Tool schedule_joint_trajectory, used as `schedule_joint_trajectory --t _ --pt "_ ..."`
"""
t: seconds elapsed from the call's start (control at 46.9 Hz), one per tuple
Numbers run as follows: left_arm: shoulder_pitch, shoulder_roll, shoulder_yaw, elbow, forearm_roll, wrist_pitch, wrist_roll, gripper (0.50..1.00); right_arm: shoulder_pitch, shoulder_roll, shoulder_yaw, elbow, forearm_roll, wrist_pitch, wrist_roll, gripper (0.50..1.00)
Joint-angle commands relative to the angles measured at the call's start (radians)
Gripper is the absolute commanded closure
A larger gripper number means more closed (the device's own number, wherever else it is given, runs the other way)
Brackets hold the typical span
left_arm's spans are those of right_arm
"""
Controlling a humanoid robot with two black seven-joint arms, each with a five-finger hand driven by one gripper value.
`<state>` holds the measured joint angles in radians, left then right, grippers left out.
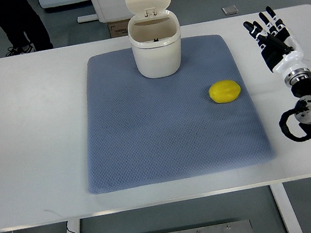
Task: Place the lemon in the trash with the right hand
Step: 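Move the open right hand toward the yellow lemon on the mat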
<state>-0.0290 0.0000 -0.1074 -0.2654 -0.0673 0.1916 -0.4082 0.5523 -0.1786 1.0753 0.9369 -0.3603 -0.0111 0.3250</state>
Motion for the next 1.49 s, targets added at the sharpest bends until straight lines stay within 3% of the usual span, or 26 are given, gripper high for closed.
schedule_joint_trajectory --t 0.0,0.149,0.362,0.597,1.045,1.194,1.471 --pt "0.001 0.0 0.0 0.0 0.0 0.0 0.0 0.5 0.0 -0.031 -0.041 -0.001 0.0 0.026 0.002 0.5" --pt "0.001 0.0 0.0 0.0 0.0 0.0 0.0 0.5 0.006 -0.099 -0.158 -0.003 -0.002 0.077 0.009 0.5" --pt "0.0 0.0 0.0 0.0 0.0 0.0 0.0 0.5 0.023 -0.137 -0.248 -0.026 -0.003 0.086 0.009 0.5" --pt "0.0 0.0 0.0 0.0 0.0 0.0 0.0 0.5 0.025 -0.14 -0.242 -0.049 -0.003 0.166 -0.05 0.5" --pt "0.0 0.0 0.0 0.0 0.0 0.0 0.0 0.5 0.071 -0.127 -0.221 -0.135 0.0 0.148 -0.05 0.5" --pt "0.0 0.0 0.0 0.0 0.0 0.0 0.0 0.5 0.072 -0.16 -0.259 -0.136 -0.06 0.158 -0.043 0.5" --pt "0.0 0.0 0.0 0.0 0.0 0.0 0.0 0.5 0.081 -0.183 -0.366 -0.133 -0.17 0.192 0.04 0.5"
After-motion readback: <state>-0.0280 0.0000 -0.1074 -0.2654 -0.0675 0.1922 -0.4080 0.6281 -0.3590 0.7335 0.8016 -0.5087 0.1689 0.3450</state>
